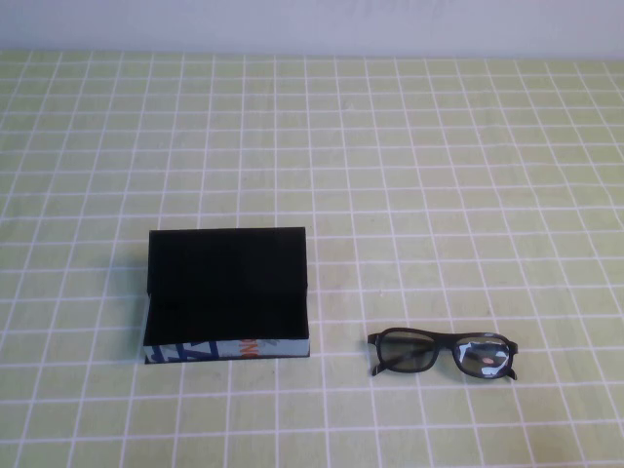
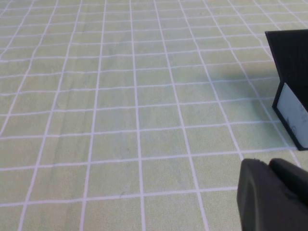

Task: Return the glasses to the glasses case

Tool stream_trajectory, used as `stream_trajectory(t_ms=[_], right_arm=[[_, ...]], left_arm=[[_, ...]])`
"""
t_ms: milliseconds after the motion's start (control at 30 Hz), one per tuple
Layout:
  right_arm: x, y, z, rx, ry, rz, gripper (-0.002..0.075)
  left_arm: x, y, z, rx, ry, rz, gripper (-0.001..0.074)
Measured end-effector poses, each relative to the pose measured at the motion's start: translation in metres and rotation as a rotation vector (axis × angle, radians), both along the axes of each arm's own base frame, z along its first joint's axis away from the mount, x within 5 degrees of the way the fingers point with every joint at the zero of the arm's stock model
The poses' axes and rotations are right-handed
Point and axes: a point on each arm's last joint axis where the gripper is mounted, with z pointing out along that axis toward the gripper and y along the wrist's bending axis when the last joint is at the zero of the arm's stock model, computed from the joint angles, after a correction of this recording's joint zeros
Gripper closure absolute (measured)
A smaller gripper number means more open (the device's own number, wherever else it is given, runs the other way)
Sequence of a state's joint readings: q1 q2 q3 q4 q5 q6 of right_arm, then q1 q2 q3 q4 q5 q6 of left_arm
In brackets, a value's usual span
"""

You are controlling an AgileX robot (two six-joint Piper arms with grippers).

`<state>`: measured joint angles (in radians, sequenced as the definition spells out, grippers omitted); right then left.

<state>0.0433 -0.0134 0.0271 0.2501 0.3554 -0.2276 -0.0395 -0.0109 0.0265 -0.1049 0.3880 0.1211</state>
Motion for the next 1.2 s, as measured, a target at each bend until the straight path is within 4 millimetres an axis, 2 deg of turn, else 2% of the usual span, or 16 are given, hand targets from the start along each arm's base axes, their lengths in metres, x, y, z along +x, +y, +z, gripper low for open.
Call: stream_trajectory(t_ms=[1067, 1200], right_arm=[[0.0000, 0.0000, 0.0000, 0.001, 0.000, 0.000, 0.0737], [-0.0001, 0.0017, 0.0006, 0.057, 0.002, 0.004, 0.0737]], left_arm=[[0.0000, 0.0000, 0.0000, 0.000, 0.000, 0.000, 0.0737], [0.0000, 0.0000, 0.0000, 0.000, 0.000, 0.000, 0.0737]])
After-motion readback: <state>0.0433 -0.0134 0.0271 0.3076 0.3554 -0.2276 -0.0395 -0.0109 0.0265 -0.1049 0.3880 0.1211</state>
